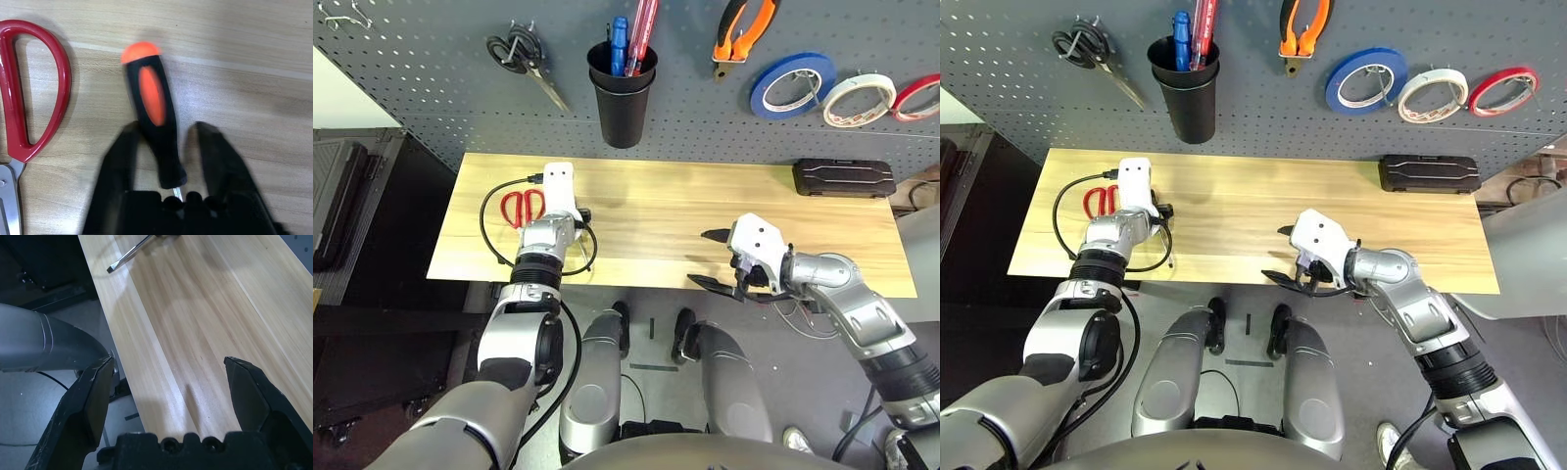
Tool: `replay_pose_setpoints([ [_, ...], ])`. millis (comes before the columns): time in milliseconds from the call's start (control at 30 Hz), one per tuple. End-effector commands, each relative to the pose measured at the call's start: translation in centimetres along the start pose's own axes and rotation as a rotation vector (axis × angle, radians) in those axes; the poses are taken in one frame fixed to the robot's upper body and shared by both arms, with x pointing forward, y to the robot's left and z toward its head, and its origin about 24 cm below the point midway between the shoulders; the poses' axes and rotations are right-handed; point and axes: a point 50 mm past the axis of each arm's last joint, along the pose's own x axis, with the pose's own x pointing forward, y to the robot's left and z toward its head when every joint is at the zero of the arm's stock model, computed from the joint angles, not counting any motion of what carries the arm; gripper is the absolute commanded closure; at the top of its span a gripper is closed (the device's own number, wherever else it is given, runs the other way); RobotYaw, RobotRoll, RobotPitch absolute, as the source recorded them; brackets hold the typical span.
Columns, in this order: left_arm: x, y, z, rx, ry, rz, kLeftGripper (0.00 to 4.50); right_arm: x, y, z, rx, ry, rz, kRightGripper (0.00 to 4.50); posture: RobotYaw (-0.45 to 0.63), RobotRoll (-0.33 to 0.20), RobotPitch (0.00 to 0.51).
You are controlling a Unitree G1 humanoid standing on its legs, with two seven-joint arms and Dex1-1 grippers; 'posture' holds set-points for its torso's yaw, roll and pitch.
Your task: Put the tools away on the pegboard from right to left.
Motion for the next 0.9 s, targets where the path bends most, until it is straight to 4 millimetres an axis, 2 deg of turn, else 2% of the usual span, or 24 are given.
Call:
replay_pose_setpoints([
  [33,-0.2,-0.2,-2.4,-0.024,0.074,-0.026,3.63,-0.2,0.2,-0.1,-0.003,-0.006,0.011,0.0,0.11,0.0,0.341],
  [67,-0.4,-0.1,-2.3,-0.029,0.063,-0.03,3.78,-0.2,0.1,-0.2,-0.003,-0.008,0.01,0.0,0.12,0.0,0.337],
  [367,-4.4,1.2,-1.7,-0.075,-0.069,-0.054,3.78,0.3,0.0,0.1,-0.017,-0.06,0.031,0.0,0.17,0.0,0.295],
  [800,-12.9,2.4,3.2,-0.222,-0.642,-0.261,3.78,0.4,-1.3,0.0,-0.011,-0.152,-0.025,0.0,0.24,0.0,0.263],
  [900,-15.1,2.6,5.4,-0.239,-0.788,-0.311,3.78,0.3,-1.5,-0.3,0.0,-0.162,-0.041,0.0,0.25,0.0,0.263],
])
